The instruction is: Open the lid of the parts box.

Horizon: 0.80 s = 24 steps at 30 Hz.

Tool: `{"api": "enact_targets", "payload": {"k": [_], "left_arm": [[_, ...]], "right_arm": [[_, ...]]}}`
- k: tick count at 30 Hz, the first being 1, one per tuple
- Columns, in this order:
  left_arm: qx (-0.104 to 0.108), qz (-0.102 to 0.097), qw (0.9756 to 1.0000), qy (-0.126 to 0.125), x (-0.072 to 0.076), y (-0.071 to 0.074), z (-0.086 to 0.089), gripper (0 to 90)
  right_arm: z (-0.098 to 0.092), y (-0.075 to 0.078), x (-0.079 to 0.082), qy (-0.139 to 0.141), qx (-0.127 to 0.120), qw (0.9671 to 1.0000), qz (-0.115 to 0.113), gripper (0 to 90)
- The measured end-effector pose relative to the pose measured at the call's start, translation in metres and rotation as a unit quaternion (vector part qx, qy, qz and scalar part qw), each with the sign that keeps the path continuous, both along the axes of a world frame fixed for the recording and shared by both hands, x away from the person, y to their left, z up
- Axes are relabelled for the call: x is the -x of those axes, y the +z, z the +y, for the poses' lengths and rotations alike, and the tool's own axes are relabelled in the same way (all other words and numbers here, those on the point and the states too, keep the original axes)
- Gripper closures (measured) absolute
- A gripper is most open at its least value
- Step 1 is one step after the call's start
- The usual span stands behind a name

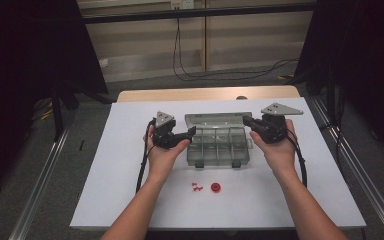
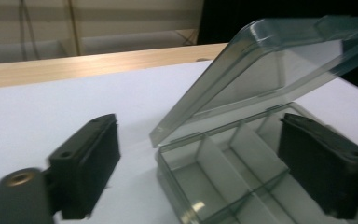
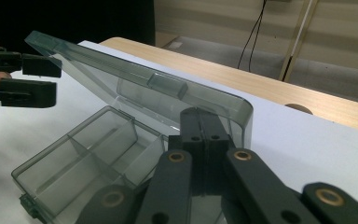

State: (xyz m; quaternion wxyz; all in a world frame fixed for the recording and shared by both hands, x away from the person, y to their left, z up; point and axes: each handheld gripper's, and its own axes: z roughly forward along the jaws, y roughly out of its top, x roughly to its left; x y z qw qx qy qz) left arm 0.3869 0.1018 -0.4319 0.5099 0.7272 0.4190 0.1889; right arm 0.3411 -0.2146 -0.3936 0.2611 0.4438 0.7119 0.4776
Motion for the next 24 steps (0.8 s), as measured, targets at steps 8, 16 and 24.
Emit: {"api": "enact_targets", "payload": {"k": [8,16,24], "left_arm": [[0.014,-0.011,0.9998,0.009,-0.001,0.004,-0.002,46.0],[0.024,-0.004,0.9997,-0.01,-0.005,0.004,-0.002,65.3],[0.036,-0.001,0.9993,0.01,-0.008,0.004,-0.004,71.1]], "right_arm": [[0.0,0.001,-0.004,-0.003,-0.003,1.0,-0.003,90.0],[0.001,0.002,-0.008,-0.005,0.006,1.0,-0.005,90.0],[-0.002,0.003,-0.01,-0.002,0.006,1.0,-0.004,90.0]]}}
